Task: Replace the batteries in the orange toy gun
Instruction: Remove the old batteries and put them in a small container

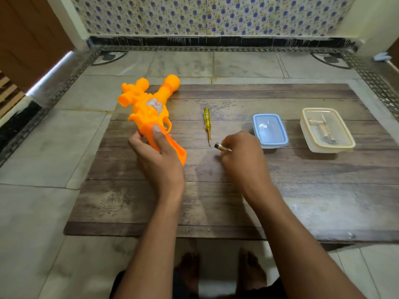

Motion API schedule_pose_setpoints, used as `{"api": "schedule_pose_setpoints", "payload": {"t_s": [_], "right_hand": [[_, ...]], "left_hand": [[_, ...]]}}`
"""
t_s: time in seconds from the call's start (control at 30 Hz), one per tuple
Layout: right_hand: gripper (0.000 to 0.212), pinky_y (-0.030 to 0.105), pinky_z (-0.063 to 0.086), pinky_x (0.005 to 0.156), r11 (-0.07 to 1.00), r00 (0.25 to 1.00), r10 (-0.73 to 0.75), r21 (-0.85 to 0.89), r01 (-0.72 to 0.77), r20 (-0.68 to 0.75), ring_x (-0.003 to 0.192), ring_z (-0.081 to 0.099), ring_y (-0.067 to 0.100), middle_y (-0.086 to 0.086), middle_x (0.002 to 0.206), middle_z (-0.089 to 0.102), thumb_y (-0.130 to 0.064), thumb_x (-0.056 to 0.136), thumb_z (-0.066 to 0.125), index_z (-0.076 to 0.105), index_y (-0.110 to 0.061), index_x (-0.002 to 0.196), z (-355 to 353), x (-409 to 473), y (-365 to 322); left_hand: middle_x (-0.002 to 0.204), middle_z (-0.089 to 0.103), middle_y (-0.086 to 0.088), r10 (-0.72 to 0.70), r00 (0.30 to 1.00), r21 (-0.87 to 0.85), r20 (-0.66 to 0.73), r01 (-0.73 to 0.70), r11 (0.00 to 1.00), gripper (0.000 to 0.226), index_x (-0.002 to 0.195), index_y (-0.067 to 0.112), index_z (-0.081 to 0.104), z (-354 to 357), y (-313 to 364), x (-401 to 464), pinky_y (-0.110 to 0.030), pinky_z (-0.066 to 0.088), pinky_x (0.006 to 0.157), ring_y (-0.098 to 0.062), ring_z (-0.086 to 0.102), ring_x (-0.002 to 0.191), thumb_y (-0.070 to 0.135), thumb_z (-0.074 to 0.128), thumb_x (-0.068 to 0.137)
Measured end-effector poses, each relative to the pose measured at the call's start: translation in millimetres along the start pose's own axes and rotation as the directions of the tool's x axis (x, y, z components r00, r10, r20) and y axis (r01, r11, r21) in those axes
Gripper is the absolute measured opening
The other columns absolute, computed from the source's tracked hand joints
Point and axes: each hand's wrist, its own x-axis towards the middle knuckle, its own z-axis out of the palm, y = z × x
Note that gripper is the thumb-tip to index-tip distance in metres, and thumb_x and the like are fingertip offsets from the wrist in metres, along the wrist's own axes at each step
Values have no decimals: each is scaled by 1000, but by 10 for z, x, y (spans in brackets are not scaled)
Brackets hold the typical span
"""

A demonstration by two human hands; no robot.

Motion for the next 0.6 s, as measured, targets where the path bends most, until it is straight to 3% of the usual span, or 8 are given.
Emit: {"api": "schedule_pose_setpoints", "payload": {"t_s": [0.07, 0.2, 0.33, 0.5, 0.6], "right_hand": [[12, 37, 53, 73, 999, 1000, 23, -42, -23, -21, 94, 64, 36, 12, 98, 69, -15, 88, 71, 77, -11, 97, -29, -8, 37], [9, 42, 55, 72, 990, 997, 24, -135, -33, -67, 87, 64, 41, 13, 85, 69, -11, 89, 67, 75, -10, 89, -89, -14, 42], [16, 41, 50, 73, 984, 999, 30, -174, -36, -35, 84, 60, 37, 9, 79, 58, -10, 93, 59, 75, -13, 94, -121, -1, 51], [22, 41, 53, 77, 983, 999, 10, -181, -17, -36, 92, 63, 38, 14, 96, 70, -8, 94, 57, 76, -13, 104, -101, 23, 70], [21, 38, 46, 72, 981, 999, 21, -194, -27, -33, 92, 61, 39, 15, 98, 69, -7, 94, 57, 76, -11, 102, -115, 26, 66]], "left_hand": [[113, 72, -16, -4, 1000, 52, 11, 3, 999, 46, 127, 2, 54, -36, -13, -18, -24, 39, 74, -32, 69, 103, 40, 55, 102], [124, 67, -20, -134, 990, 134, 39, 128, 983, 47, 128, -2, 57, -50, -63, -50, -33, 43, 90, -37, 63, 116, 32, 68, 96], [120, 70, -16, -239, 970, 178, 53, 226, 958, 50, 121, 1, 62, -37, -108, -72, -39, 51, 92, -35, 66, 112, 39, 74, 90], [109, 72, -15, -250, 964, 248, 86, 222, 943, 48, 110, 2, 66, -107, -107, -122, -45, 54, 90, -35, 68, 104, 44, 75, 87], [104, 73, -13, -227, 969, 265, 102, 194, 945, 58, 108, 5, 64, -180, -86, -158, -48, 56, 88, -37, 69, 100, 56, 70, 82]]}}
